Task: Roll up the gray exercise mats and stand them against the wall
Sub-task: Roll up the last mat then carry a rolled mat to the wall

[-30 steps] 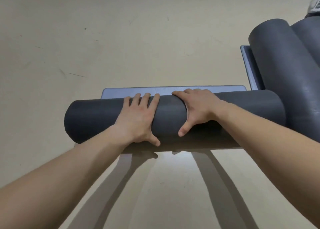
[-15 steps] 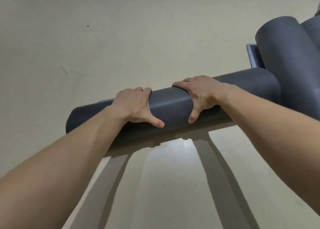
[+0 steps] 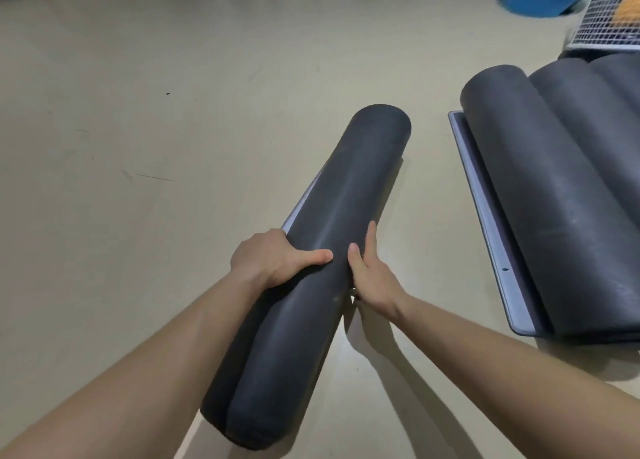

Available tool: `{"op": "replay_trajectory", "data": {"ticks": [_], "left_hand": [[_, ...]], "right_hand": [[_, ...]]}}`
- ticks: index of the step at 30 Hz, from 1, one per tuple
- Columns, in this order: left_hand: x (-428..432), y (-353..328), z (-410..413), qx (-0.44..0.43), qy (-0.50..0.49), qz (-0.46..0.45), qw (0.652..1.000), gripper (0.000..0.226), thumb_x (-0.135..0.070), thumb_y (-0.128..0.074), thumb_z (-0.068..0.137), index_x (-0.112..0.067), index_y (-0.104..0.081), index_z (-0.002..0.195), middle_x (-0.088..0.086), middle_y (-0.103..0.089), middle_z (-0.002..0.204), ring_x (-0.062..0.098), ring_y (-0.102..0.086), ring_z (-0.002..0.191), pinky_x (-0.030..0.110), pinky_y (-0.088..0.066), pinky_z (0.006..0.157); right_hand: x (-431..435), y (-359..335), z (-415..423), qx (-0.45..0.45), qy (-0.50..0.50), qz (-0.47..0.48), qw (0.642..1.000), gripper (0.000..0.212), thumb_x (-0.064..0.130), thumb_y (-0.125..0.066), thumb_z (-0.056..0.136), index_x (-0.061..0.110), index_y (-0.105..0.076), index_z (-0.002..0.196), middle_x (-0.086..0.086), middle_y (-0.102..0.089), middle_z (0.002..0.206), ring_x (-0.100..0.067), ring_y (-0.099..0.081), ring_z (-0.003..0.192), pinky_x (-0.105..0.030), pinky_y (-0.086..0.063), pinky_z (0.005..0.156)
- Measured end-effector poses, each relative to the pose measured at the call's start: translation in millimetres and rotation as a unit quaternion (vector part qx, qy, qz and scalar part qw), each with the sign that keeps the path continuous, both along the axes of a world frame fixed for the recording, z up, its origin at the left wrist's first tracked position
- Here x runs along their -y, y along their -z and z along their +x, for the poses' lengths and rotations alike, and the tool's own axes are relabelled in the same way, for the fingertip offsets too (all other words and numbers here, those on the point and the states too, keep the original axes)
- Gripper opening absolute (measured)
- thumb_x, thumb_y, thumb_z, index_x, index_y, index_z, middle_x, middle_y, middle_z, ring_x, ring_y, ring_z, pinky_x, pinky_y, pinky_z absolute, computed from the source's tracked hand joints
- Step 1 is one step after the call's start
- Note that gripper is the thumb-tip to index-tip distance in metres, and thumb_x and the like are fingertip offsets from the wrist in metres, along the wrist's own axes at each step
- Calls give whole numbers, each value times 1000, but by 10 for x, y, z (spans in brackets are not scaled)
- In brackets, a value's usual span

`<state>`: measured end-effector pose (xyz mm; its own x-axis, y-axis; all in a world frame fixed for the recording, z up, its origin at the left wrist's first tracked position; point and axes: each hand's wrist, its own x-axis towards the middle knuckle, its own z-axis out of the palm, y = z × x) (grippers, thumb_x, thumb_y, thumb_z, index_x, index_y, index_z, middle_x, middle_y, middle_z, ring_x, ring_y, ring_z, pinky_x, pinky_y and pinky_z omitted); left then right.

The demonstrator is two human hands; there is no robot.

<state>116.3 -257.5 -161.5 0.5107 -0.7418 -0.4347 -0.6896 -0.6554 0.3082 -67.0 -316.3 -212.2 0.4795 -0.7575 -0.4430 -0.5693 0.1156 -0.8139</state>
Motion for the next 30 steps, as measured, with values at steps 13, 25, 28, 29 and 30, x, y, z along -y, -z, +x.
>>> {"op": "replay_trajectory", "data": {"ticks": [13,25,28,29,30], "left_hand": [[-156,61,-824,-183,-26,-85,979,82,-89,-58,58,-30,-70,113,-14,-73,104,12,-68,94,32,-57,81],[-338,102,-952,-34,331,-5,943,41,-42,-49,99,-21,-49,134,2,-69,123,28,-64,104,42,-55,87],[-152,-109,-231,147,397,-156,892,51,-46,-51,98,-25,-51,144,2,-61,135,29,-60,118,42,-56,87],[-21,-176,-60,187,398,-178,880,56,-50,-51,98,-26,-48,148,5,-55,143,31,-54,125,46,-54,92],[114,-211,66,202,398,-157,881,63,-54,-49,98,-29,-39,154,8,-44,154,34,-44,137,50,-49,102]], "right_hand": [[330,-104,-609,74,54,-11,996,88,62,-64,78,52,-23,156,23,-57,142,-7,-60,124,-42,-45,112],[1001,-462,-607,-105,-191,-39,975,109,49,-97,55,58,-34,143,18,-62,129,-13,-61,115,-42,-48,105],[865,-551,-452,-134,-204,-34,969,119,52,-97,55,55,-27,152,13,-58,136,-18,-58,121,-41,-46,107],[801,-586,-403,-161,-203,-54,964,123,60,-94,54,54,-22,155,10,-56,140,-21,-57,123,-43,-46,106],[723,-617,-369,-201,-198,-83,956,124,71,-87,54,53,-18,156,7,-55,143,-25,-56,125,-47,-47,105]]}}
